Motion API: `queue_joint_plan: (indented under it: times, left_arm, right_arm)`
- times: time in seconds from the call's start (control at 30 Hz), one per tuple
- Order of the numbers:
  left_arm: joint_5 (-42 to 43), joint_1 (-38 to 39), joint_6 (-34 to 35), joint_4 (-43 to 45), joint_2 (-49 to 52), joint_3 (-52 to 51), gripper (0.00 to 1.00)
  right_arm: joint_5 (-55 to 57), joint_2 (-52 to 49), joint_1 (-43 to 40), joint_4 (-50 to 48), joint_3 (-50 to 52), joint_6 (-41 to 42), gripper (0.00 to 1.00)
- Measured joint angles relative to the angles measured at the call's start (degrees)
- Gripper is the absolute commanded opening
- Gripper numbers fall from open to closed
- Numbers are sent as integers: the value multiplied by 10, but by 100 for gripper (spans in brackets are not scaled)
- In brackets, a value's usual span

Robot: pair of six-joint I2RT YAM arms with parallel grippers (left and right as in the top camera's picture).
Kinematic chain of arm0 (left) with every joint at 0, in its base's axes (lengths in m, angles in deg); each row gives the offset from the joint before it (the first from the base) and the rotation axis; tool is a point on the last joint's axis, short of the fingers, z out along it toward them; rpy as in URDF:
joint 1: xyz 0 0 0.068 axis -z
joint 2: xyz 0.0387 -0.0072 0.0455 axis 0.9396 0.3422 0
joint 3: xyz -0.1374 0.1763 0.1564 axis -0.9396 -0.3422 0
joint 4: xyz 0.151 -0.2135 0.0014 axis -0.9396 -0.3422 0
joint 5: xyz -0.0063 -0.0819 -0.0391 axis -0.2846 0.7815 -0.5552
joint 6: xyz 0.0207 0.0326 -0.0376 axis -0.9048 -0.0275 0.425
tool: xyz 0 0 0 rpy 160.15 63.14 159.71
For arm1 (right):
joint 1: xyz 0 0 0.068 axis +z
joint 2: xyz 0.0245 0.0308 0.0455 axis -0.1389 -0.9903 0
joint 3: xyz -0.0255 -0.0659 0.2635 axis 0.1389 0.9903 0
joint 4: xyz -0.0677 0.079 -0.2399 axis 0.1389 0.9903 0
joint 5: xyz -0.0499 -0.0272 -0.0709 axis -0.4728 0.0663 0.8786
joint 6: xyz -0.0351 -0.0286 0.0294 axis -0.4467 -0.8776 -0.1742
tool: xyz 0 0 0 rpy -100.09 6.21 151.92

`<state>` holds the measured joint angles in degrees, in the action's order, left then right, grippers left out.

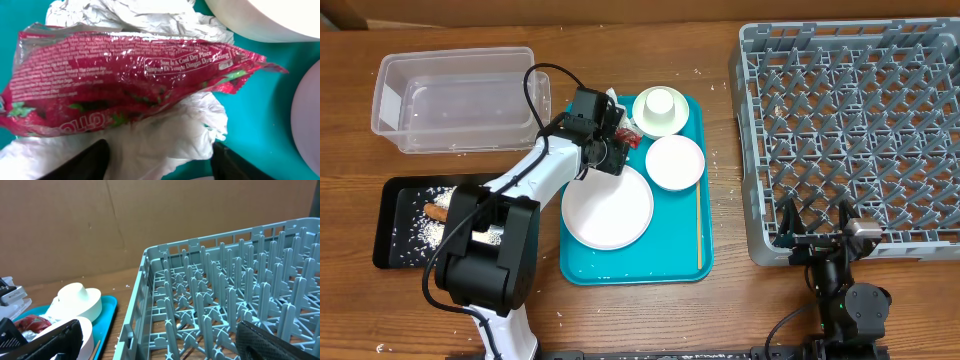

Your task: Sort waste into correct bins and load items into the dishwasher

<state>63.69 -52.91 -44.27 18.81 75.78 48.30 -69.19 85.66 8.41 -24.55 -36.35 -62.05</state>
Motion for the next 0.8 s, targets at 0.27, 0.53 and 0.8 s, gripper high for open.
queue_joint_plan:
  times: [0.27,0.53,0.8]
  left_arm:
    - [-2,0,5,-9,-1,6,41]
    - [-2,0,7,-15,-28,10,15]
    - [-2,0,13,-38,-46,13,4]
  right_arm:
    - [0,0,0,0,0,0,100]
    - [0,0,0,0,0,0,100]
    - [0,0,0,0,0,0,100]
